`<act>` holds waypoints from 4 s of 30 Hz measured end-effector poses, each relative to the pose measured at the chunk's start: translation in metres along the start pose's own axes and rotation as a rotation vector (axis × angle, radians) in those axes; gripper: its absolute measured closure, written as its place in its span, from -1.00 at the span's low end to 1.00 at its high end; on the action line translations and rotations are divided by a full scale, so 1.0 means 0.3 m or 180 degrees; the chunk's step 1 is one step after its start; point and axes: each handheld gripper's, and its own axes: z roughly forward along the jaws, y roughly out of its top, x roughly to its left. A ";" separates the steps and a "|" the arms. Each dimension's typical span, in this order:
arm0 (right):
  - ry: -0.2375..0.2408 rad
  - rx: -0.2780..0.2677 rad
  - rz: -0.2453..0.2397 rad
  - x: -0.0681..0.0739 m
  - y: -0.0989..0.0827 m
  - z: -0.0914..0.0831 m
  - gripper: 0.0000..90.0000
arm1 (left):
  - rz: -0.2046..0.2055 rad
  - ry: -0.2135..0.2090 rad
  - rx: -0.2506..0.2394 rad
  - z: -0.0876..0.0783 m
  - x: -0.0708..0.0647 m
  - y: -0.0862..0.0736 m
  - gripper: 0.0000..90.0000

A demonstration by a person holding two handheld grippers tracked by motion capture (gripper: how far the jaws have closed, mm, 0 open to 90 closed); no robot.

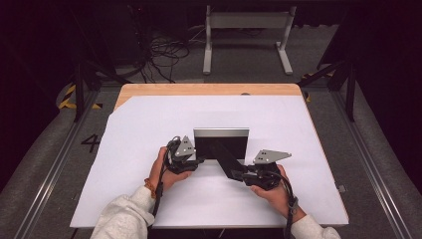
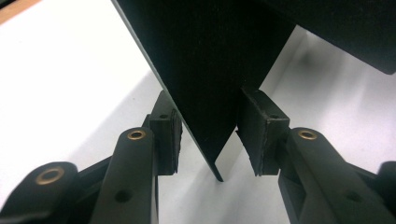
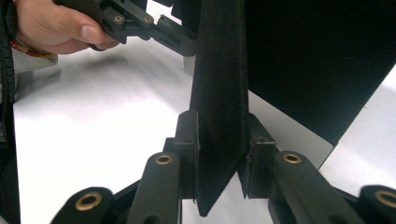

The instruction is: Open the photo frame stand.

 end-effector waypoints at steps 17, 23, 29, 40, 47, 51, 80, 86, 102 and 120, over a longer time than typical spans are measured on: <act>0.0068 -0.0006 -0.0024 0.004 0.005 -0.007 0.62 | -0.0101 -0.0144 -0.0201 -0.018 0.025 0.011 0.14; 0.0053 0.0023 -0.0071 0.008 0.003 -0.008 0.63 | -0.0110 -0.0234 -0.0239 -0.004 0.028 0.023 0.09; 0.0038 0.0049 -0.0135 0.010 0.000 -0.007 0.64 | -0.0103 -0.0256 -0.0144 0.007 0.026 0.020 0.11; -0.0007 0.0086 -0.0194 0.014 -0.002 -0.005 0.66 | -0.0014 -0.0219 -0.0148 0.015 0.018 0.014 0.27; -0.0074 0.0114 -0.0182 0.005 -0.007 -0.001 0.66 | 0.0100 -0.0099 -0.0121 0.009 0.006 0.019 0.38; -0.0139 0.0156 -0.0178 0.001 -0.012 0.010 0.70 | 0.0141 0.0019 -0.0110 0.008 0.002 0.021 0.44; -0.0217 0.0145 -0.0217 0.007 -0.010 0.006 0.76 | 0.0168 -0.0069 -0.0084 -0.004 0.008 0.016 0.50; -0.0233 0.0115 -0.0251 0.009 -0.005 -0.009 0.82 | 0.0124 -0.0087 -0.0097 -0.006 0.010 0.014 0.50; -0.0266 0.0121 -0.0279 0.011 -0.007 -0.008 0.87 | 0.0114 -0.0079 -0.0103 -0.006 0.009 0.012 0.50; -0.0293 0.0032 -0.0297 0.017 0.003 -0.039 0.85 | 0.0068 -0.0089 -0.0187 -0.047 0.014 0.013 0.53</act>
